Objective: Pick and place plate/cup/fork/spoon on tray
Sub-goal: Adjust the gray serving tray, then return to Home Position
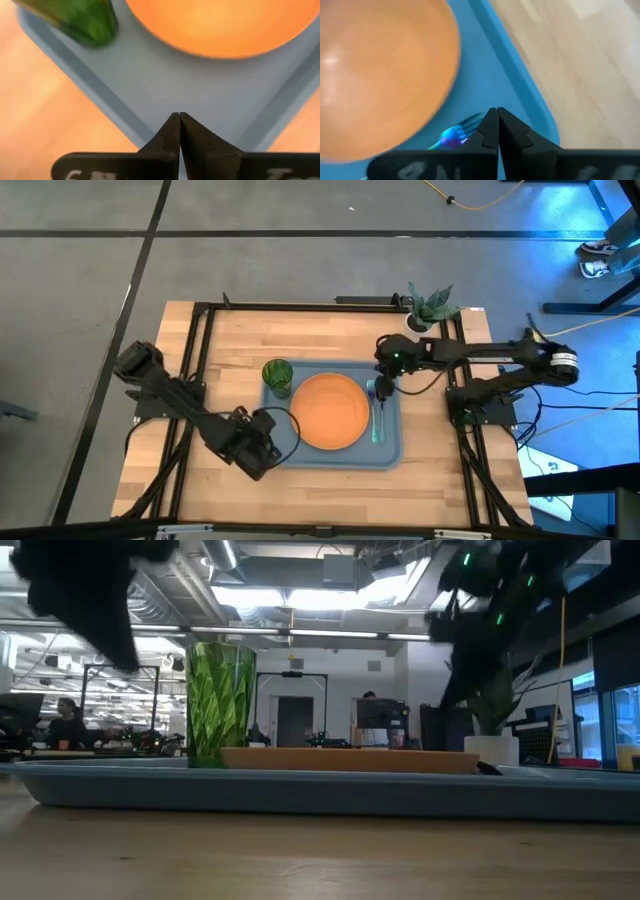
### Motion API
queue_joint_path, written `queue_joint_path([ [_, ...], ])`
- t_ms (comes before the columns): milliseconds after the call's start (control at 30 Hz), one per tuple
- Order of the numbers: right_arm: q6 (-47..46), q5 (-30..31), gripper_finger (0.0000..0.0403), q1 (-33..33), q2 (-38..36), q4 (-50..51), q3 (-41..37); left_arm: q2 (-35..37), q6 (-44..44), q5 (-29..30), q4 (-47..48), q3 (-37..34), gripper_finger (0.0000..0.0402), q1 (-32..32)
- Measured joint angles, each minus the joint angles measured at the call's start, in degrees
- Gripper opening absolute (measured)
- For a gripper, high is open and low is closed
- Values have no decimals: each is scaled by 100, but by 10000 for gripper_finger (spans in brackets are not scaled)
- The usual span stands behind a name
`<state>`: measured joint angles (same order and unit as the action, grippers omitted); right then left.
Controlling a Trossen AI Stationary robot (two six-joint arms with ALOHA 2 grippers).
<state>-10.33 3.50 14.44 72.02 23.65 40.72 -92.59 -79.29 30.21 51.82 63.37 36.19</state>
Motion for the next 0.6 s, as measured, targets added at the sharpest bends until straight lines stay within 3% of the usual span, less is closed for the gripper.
queue_joint_path([
  [167, -266, -59, 3, -439, -850, 1112, 774, 937, 60, 866, 409, 1, 0, 237],
  [300, -464, -59, 3, -930, -1517, 1529, 1397, 1732, 596, 1518, 473, 1, 0, 453],
  [600, -478, 157, 3, -2003, -2865, 1919, 1691, 3491, 2427, 2064, 462, 3, 0, 821],
])
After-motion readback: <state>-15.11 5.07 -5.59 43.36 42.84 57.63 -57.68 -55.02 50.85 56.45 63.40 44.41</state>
